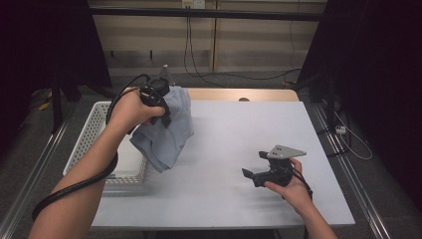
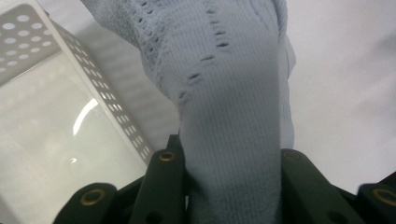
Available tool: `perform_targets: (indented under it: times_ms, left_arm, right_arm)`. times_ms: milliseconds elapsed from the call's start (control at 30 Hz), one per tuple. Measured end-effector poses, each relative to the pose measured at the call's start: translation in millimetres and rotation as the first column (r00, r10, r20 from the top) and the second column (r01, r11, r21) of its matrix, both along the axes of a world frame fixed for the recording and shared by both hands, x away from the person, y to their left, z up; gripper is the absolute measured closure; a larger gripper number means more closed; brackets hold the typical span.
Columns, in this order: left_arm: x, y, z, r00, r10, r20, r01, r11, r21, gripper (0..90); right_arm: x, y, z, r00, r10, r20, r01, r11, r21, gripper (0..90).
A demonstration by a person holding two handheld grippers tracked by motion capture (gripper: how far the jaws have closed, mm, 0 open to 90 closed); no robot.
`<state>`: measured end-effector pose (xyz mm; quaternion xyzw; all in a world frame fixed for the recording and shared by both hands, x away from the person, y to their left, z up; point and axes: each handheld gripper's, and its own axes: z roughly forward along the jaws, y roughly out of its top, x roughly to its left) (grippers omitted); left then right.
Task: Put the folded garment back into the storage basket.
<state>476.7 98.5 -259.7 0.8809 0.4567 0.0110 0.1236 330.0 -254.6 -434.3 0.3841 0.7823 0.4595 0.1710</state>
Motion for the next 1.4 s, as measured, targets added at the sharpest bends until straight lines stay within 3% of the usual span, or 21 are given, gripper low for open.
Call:
perform_targets:
  times_ms: [667,1400]
  left_arm:
    - [2.6,20.9,8.2,0.9996,0.026,-0.005,-0.026,0.9994,0.022,73.4]
    - [0.0,37.3,18.1,0.9994,0.034,0.003,-0.034,0.9993,0.017,73.5]
  right_arm:
    - [0.1,-0.6,0.8,1.0,0.0,0.003,0.0,1.0,0.003,7.2]
    - [-0.1,0.3,0.5,1.0,0.006,0.002,-0.006,1.0,0.001,7.2]
